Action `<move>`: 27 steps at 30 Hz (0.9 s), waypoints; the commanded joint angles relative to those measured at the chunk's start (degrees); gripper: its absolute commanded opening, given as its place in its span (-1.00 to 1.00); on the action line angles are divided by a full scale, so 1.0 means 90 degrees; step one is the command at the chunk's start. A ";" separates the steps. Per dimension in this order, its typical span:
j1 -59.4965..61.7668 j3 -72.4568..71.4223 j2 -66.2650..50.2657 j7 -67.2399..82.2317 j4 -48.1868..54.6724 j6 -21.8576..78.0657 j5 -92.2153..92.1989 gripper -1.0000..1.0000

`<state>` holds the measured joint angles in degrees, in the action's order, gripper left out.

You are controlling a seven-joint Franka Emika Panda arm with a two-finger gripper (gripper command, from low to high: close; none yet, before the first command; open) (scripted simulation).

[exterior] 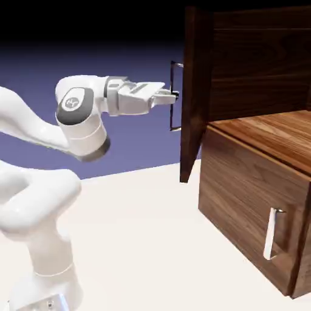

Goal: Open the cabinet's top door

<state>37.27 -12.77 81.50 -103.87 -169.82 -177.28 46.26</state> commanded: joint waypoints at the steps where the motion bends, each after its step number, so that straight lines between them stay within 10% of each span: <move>1: -0.0153 -0.0056 0.0174 0.0005 -0.0029 0.0283 -0.0058 -1.00; 27: -0.1962 -0.3896 0.2158 -0.0092 0.1948 0.7479 -0.2589 -1.00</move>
<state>19.62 -47.82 100.93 -104.67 -152.28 -110.02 22.89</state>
